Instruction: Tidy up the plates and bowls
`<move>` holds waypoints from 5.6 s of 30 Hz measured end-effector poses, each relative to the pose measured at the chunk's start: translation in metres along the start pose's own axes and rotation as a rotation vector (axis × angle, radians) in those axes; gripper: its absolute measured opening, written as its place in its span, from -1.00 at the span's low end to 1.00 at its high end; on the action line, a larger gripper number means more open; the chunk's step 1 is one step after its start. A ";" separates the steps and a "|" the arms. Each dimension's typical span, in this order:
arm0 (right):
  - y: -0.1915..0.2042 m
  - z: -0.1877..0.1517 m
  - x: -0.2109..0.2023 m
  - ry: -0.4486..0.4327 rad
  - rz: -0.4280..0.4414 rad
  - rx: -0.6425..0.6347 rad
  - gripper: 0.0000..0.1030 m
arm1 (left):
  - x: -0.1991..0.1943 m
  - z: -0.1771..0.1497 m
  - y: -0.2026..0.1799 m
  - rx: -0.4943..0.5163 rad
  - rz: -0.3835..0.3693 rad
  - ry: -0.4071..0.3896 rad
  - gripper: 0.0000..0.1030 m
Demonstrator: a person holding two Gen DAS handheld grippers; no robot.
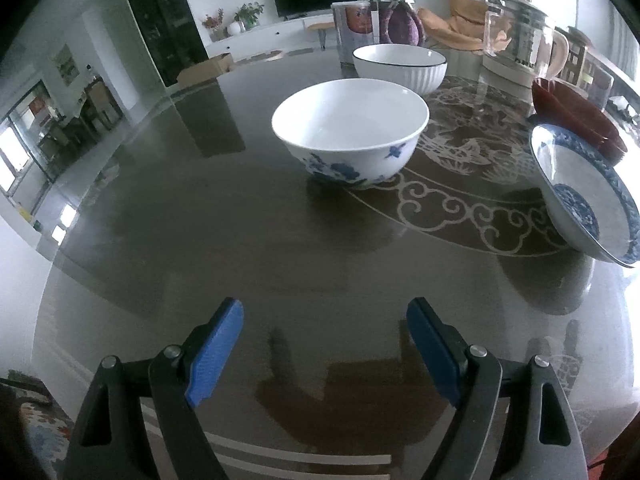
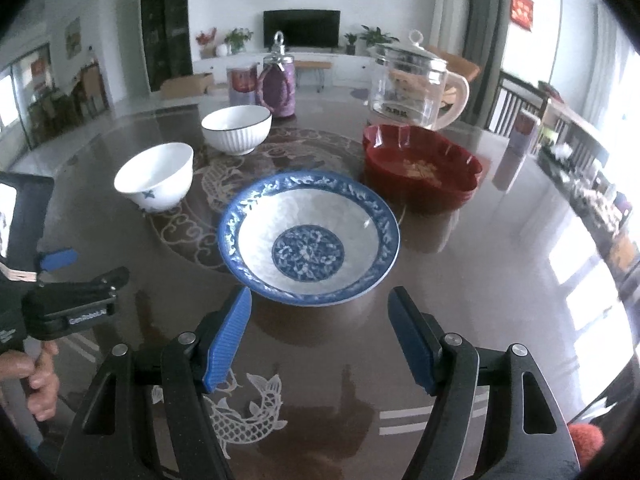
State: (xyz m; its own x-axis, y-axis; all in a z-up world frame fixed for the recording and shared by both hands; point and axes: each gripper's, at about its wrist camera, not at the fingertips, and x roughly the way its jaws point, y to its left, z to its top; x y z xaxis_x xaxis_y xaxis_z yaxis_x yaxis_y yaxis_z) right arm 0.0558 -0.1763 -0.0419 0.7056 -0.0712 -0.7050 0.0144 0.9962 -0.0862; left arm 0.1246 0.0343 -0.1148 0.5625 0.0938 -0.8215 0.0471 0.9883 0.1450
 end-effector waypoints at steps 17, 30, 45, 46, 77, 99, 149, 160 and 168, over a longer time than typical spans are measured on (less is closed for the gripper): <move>0.020 0.030 0.012 0.113 -0.167 -0.105 0.44 | -0.003 0.001 0.011 -0.007 0.015 0.006 0.62; 0.021 0.035 0.017 0.131 -0.209 -0.125 0.44 | -0.002 0.000 0.017 -0.011 0.021 0.020 0.62; 0.017 0.030 0.022 0.152 -0.199 -0.124 0.44 | -0.008 0.005 0.017 -0.001 0.046 0.010 0.62; 0.017 0.030 0.023 0.151 -0.197 -0.122 0.44 | -0.007 0.005 0.018 0.002 0.052 0.012 0.62; 0.067 0.075 0.023 0.058 0.068 -0.180 0.44 | -0.050 0.062 0.072 -0.056 0.098 -0.146 0.63; 0.054 0.111 0.062 0.164 0.310 -0.023 0.44 | -0.003 0.098 0.109 -0.185 -0.132 -0.040 0.62; 0.072 0.128 0.166 0.449 0.478 0.095 -0.71 | 0.036 0.086 0.088 -0.342 -0.443 0.123 0.59; 0.078 0.122 0.163 0.468 0.480 0.064 -0.81 | 0.058 0.075 0.058 -0.351 -0.473 0.223 -0.86; 0.061 0.127 0.137 0.425 0.515 0.093 -0.82 | 0.022 0.088 0.054 -0.328 -0.490 0.185 -0.87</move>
State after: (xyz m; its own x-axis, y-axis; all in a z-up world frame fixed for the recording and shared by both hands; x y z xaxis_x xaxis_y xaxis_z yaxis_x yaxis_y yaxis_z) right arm 0.2432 -0.1185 -0.0540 0.2988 0.4196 -0.8571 -0.1752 0.9070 0.3829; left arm 0.2119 0.0790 -0.0767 0.3859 -0.3906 -0.8357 -0.0090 0.9043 -0.4268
